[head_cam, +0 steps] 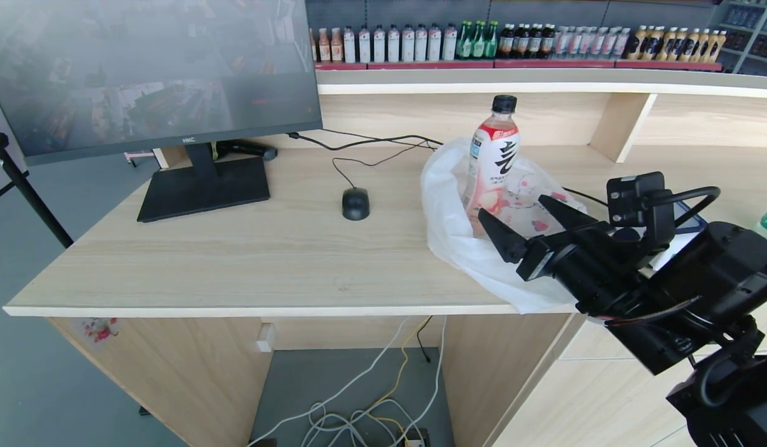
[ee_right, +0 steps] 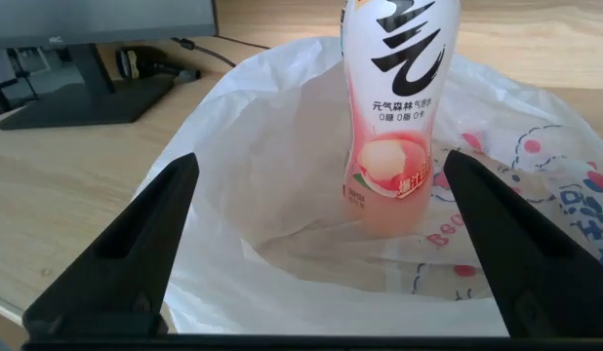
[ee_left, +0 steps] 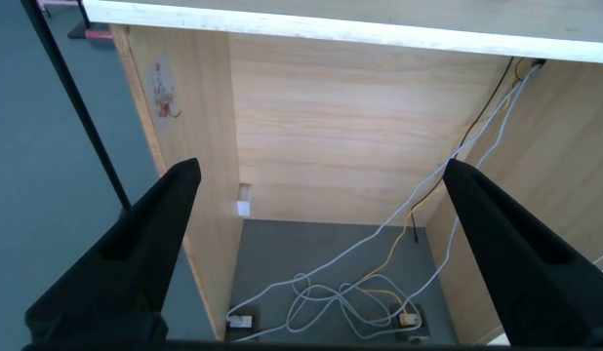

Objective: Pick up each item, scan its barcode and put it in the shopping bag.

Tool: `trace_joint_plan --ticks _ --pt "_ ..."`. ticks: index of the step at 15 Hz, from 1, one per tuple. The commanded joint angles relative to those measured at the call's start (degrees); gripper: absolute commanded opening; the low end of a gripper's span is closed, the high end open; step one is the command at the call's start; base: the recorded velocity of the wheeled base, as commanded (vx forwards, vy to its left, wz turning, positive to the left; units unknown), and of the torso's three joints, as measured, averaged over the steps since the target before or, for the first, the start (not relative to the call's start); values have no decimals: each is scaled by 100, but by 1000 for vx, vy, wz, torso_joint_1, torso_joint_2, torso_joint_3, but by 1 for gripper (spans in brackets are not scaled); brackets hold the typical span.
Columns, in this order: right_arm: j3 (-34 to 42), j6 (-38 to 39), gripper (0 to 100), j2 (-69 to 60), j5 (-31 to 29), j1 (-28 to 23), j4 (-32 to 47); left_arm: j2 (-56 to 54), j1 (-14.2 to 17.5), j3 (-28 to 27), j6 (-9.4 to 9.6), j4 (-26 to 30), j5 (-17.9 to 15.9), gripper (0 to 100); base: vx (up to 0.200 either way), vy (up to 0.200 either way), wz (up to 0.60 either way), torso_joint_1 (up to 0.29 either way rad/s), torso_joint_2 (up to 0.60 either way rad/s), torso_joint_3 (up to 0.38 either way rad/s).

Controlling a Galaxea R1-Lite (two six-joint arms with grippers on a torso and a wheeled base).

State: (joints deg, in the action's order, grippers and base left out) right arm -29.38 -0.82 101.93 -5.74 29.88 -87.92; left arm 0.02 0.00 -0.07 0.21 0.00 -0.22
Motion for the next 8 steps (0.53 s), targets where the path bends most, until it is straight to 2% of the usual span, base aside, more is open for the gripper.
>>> trace_joint_plan --ticks 1,8 --pt "-42 3 100 64 3 0 -6 -2 0 -1 6 0 -4 100 0 -200 0 2 2 2" --pt "-121 11 100 73 -6 -17 -24 -2 0 7 6 0 -4 100 0 -200 0 4 1 4"
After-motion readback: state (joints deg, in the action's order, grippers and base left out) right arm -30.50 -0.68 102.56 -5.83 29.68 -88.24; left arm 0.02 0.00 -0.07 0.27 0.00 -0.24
